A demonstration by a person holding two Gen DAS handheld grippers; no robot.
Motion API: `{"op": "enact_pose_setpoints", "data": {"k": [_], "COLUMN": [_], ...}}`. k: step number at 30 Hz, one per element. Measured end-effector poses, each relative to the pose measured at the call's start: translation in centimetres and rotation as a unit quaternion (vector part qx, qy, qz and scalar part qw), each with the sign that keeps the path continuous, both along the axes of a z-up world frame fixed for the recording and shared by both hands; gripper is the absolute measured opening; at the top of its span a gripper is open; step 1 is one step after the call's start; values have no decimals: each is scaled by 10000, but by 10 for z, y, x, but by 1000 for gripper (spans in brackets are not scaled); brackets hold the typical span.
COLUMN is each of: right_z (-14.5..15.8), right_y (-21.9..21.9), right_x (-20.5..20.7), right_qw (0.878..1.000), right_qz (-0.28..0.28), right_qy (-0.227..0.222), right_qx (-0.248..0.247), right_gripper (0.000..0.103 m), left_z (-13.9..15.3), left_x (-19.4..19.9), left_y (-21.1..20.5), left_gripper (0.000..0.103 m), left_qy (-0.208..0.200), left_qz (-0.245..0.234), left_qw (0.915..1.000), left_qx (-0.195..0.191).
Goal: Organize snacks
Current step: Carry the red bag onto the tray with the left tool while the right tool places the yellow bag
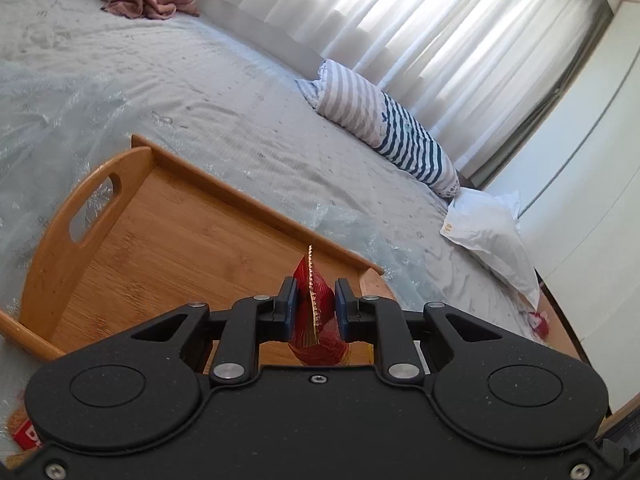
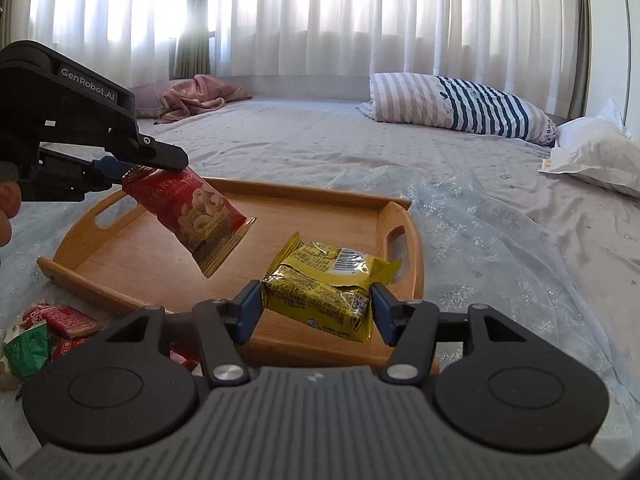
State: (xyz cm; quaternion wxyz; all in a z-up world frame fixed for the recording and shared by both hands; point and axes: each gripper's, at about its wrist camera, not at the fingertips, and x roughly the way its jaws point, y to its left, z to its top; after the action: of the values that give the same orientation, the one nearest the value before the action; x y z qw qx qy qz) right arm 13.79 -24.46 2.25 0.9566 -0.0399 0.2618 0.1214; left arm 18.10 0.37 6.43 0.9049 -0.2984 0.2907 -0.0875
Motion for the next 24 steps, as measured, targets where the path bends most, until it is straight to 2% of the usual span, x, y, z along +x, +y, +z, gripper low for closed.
{"op": "enact_pose_setpoints", "data": {"k": [9, 20, 24], "right_z": [-16, -25, -26], "right_y": [0, 2, 2], "right_x": [26, 36, 38], "right_qw": [9993, 9985, 9983], "right_qz": [178, 278, 302], "right_qy": [332, 476, 504], "right_qx": [-41, -49, -42], "right_gripper": [60, 61, 61], "left_z": [-29, -49, -57], "left_x": [17, 19, 17], "left_y": [-2, -6, -3], "left_gripper": [18, 19, 19], "left_qy": [216, 354, 394], "left_qz": [120, 149, 180], "left_qw": [9997, 9992, 9989], "left_qx": [-73, -74, -182]}}
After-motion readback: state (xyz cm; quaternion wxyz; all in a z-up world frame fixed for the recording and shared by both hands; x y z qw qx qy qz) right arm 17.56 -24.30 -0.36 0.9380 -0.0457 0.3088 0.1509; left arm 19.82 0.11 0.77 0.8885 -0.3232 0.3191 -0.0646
